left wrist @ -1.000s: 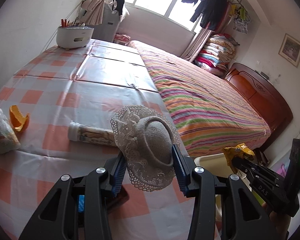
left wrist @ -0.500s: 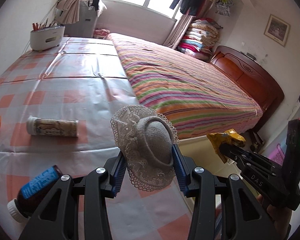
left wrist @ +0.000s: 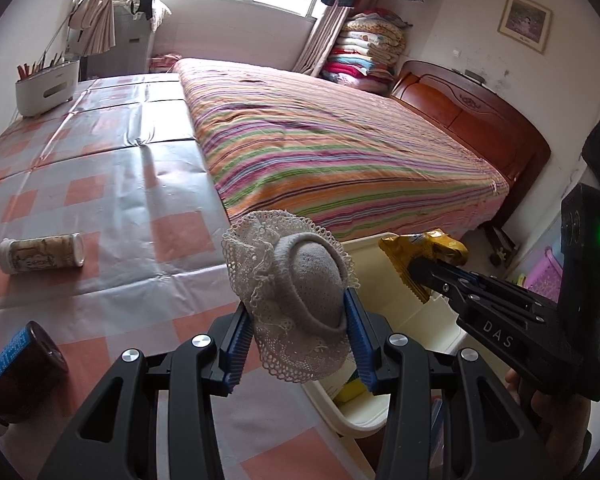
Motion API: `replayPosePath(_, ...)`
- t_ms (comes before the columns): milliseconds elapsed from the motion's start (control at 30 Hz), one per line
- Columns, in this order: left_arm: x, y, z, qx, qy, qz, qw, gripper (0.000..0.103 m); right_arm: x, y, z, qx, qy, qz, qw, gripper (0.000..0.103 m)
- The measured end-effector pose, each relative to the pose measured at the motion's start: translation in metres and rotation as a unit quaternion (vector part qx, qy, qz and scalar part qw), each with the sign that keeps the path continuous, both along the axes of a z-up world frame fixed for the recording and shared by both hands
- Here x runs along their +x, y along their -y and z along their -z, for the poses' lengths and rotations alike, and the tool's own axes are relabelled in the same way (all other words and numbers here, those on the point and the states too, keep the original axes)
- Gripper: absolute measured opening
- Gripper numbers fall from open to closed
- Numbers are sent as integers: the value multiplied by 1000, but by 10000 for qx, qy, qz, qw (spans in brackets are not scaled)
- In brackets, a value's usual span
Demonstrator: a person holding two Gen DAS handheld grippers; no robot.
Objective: Collect trash
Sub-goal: 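Carry both items over the cream bin and open the right gripper to drop the wrapper, then lower the lace hat into the cream bin and open the left gripper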
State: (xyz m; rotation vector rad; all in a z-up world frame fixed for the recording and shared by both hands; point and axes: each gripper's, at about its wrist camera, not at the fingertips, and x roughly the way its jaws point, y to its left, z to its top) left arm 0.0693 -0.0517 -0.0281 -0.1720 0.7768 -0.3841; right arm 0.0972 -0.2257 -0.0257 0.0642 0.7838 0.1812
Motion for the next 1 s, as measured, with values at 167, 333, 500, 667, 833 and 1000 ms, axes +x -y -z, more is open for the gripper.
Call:
replayPosePath(167, 2, 13, 6, 43, -68, 117, 9999, 43, -1, 8, -2, 217, -4, 90, 9997, 10)
replayPosePath(333, 3, 20, 9, 66, -105, 163, 9998, 43, 0, 16, 3, 391, -44, 194, 9990, 13)
replayPosePath(500, 3, 23, 10, 71, -138, 177, 9997, 43, 0, 24, 4, 543, -18, 335, 9980, 67)
replayPosePath(667, 4, 27, 11, 72, -158, 200, 9996, 43, -6, 34, -9, 796, 247, 491, 9953, 68)
replayPosePath(833, 6, 31, 14, 81, -202, 237, 9995, 43, -10, 43, -14, 1117, 395, 598, 9911, 68)
replayPosePath(1000, 8, 35, 15, 64, -237, 308, 9992, 43, -18, 57, -25, 1346, 728, 816, 9849, 69)
